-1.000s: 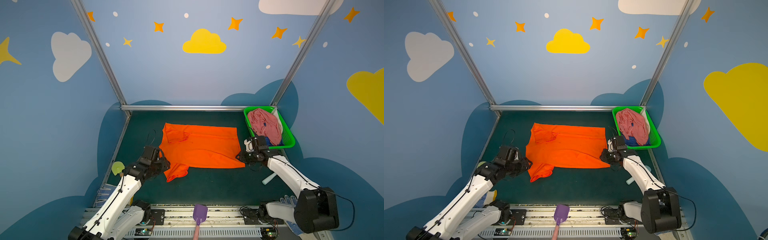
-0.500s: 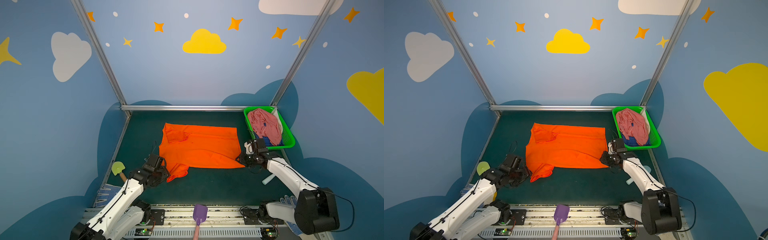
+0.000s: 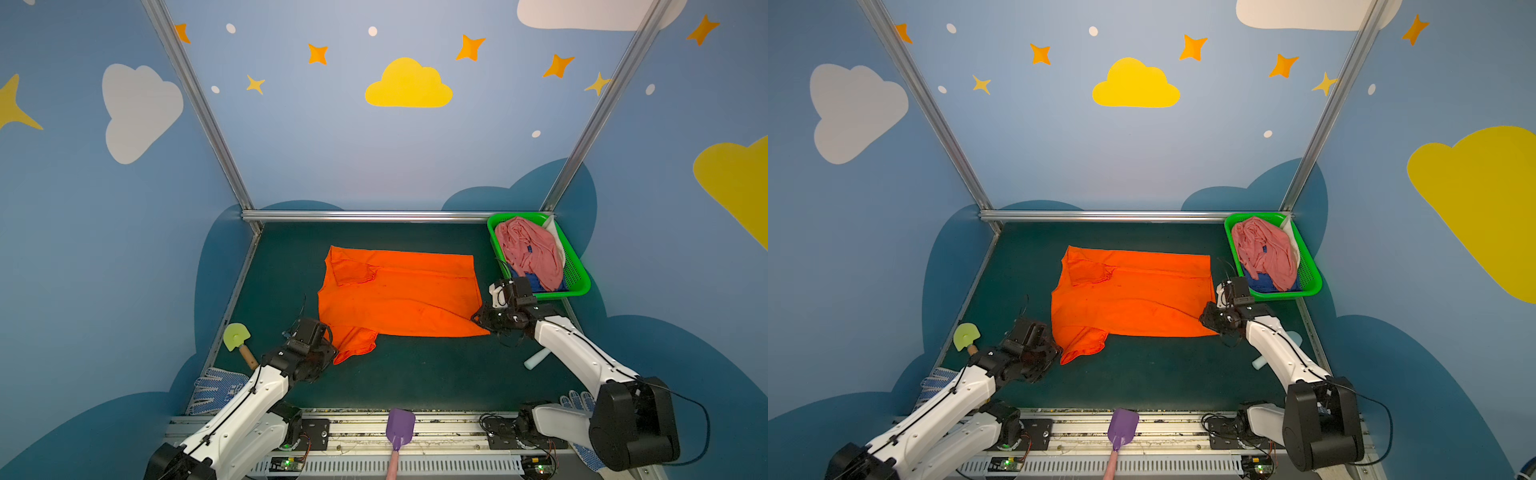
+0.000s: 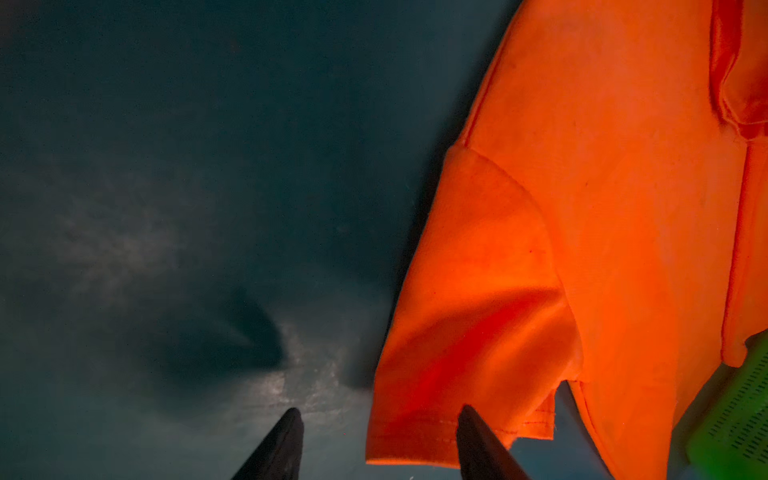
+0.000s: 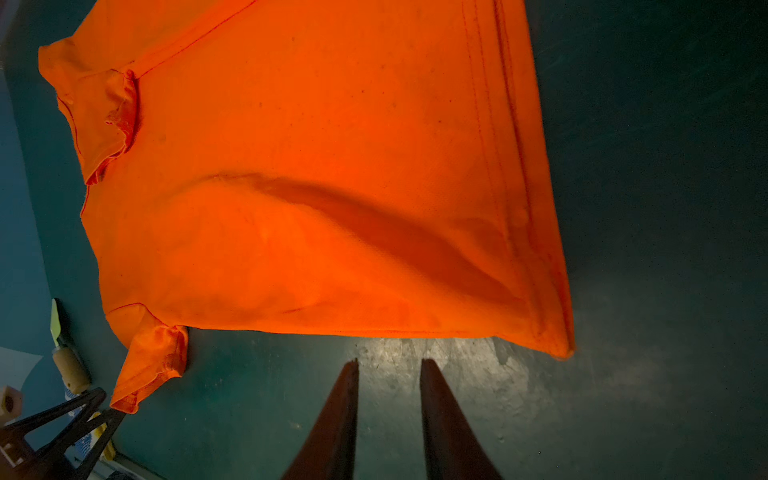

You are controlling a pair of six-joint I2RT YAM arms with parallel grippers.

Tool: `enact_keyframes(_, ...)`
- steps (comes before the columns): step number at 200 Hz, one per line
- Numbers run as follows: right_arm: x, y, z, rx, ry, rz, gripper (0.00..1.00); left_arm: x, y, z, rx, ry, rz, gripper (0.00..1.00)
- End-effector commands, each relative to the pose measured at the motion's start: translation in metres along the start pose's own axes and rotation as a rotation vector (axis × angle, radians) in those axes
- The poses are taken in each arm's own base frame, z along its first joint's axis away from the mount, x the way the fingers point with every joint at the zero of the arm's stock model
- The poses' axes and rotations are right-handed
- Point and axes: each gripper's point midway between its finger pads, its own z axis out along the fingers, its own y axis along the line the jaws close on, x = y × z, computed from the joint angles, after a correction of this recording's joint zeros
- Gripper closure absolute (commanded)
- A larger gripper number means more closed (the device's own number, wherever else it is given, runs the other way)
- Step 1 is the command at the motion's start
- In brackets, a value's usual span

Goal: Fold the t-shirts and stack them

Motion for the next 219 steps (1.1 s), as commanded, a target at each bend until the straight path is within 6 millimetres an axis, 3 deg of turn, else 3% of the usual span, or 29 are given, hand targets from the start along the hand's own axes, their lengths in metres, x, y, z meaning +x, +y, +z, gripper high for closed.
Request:
enact_keyframes(1, 0.0, 0.002, 0.003, -0.009, 0.004, 0.006, 0.71, 0.0, -0.008, 0.006, 0.025, 0.006, -0.052, 0.41)
enact_keyframes(59, 0.001, 0.001, 0.005, -0.006, 0.006, 0.008, 0.71, 0.013, -0.01, 0.017, 0.01, 0.088, -0.062, 0.44)
enact_keyframes(172, 0.005, -0.001, 0.008, -0.011, 0.013, 0.018, 0.71, 0.023, -0.003, 0.019, 0.042, 0.114, -0.092, 0.55)
enact_keyframes(219, 0.006, 0.0, 0.009, -0.014, 0.016, 0.021, 0.71, 0.031, 0.0, 0.023, 0.027, 0.137, -0.077, 0.54)
